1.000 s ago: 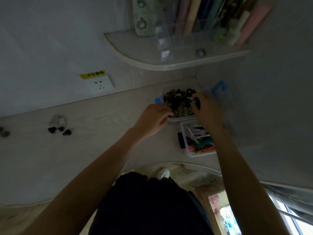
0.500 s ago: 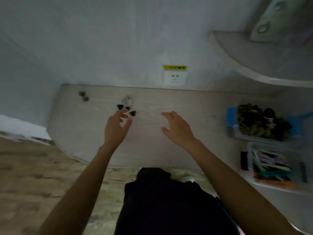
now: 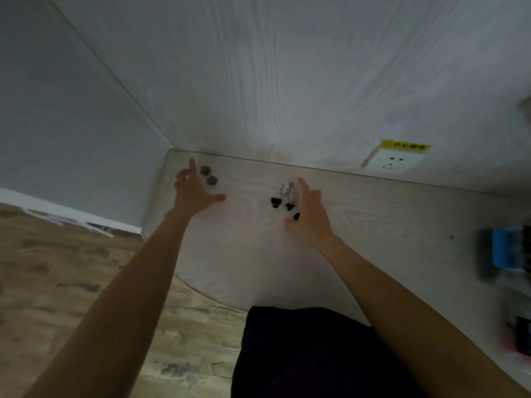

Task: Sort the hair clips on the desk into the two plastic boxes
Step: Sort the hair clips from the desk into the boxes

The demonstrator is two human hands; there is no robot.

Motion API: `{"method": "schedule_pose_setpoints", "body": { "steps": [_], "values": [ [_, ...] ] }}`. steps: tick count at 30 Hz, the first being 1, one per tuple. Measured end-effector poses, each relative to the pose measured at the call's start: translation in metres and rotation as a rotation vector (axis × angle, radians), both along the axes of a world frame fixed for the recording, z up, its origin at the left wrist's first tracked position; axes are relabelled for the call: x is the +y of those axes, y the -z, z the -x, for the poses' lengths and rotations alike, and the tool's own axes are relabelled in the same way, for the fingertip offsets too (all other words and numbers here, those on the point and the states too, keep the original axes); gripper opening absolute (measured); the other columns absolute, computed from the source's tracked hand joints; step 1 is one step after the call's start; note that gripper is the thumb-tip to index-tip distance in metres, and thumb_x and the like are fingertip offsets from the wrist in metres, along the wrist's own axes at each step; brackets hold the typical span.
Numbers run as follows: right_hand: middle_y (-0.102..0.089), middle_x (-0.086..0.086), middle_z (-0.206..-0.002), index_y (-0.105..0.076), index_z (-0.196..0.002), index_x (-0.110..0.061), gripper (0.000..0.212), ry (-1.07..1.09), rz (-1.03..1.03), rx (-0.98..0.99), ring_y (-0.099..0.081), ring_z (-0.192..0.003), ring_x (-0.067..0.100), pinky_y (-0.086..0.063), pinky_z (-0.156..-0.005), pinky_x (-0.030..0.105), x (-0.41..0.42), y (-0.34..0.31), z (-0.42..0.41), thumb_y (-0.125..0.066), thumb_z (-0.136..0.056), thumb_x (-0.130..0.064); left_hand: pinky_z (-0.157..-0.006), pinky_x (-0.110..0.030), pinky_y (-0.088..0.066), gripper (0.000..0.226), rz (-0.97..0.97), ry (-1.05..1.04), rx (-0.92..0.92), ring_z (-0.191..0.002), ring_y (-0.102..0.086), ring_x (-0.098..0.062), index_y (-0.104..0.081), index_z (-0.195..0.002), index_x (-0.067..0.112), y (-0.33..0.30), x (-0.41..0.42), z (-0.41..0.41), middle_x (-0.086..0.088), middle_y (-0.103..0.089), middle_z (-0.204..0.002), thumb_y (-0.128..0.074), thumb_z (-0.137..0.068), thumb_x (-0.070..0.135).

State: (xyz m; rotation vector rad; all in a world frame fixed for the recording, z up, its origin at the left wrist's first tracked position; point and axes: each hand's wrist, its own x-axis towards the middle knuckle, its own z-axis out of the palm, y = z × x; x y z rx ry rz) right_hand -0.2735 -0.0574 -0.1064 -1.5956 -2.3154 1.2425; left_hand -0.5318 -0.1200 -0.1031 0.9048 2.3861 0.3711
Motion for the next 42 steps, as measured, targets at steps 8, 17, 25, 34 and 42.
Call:
{"method": "schedule_pose_setpoints", "body": {
  "steps": [8, 17, 25, 34, 42],
  "values": [
    [-0.030, 0.014, -0.130, -0.030, -0.138, -0.022, 0.076, -0.008, 0.007, -0.060, -0.046, -0.107, 0.035, -0.043, -0.085, 0.034, 0.014, 0.000, 0.029, -0.070, -0.074, -0.014, -0.105, -0.034, -0.026, 0.097, 0.005, 0.460, -0.149, -0.124, -0.033, -0.028, -0.035, -0.135, 0.011, -0.001, 0.022, -0.043, -0.015, -0.043, -0.126, -0.086, -0.057, 0.039],
    [-0.047, 0.013, -0.119, -0.051, -0.123, -0.021, 0.041, -0.045, -0.088, -0.127, -0.058, -0.096, 0.034, -0.047, -0.085, 0.036, 0.015, -0.003, 0.021, -0.060, -0.083, -0.016, -0.091, -0.034, -0.036, 0.045, -0.198, 0.532, -0.066, -0.105, -0.049, -0.033, -0.056, -0.116, 0.009, 0.013, 0.029, -0.112, -0.014, -0.049, -0.122, -0.071, -0.075, 0.023],
    [-0.052, 0.009, -0.110, -0.052, -0.106, -0.012, 0.024, 0.017, -0.213, -0.186, -0.058, -0.087, 0.030, -0.037, -0.066, 0.031, 0.000, 0.002, -0.006, -0.059, -0.085, -0.019, -0.090, -0.031, -0.038, 0.036, -0.256, 0.554, -0.007, -0.103, -0.052, -0.030, -0.061, -0.111, 0.010, 0.010, 0.013, -0.130, -0.009, -0.057, -0.118, -0.065, -0.076, 0.014],
    [-0.057, 0.012, -0.097, -0.054, -0.099, -0.005, 0.026, 0.170, -0.193, -0.151, -0.056, -0.083, 0.028, -0.035, -0.067, 0.029, -0.021, -0.003, -0.070, -0.063, -0.083, -0.024, -0.081, -0.032, -0.044, 0.027, -0.255, 0.518, -0.067, -0.093, -0.057, -0.031, -0.063, -0.101, 0.007, 0.009, -0.013, -0.148, -0.015, -0.057, -0.110, -0.068, -0.075, 0.010],
    [-0.069, 0.008, -0.079, -0.060, -0.085, -0.009, 0.019, 0.538, 0.077, 0.243, -0.068, -0.068, 0.021, -0.060, -0.067, 0.041, -0.038, -0.035, -0.144, -0.074, -0.074, -0.014, -0.075, -0.009, -0.040, 0.015, -0.359, 0.412, -0.245, -0.087, -0.052, -0.009, -0.063, -0.089, 0.014, -0.005, -0.016, -0.215, -0.004, -0.060, -0.101, -0.072, -0.076, 0.015]
  ]
}}
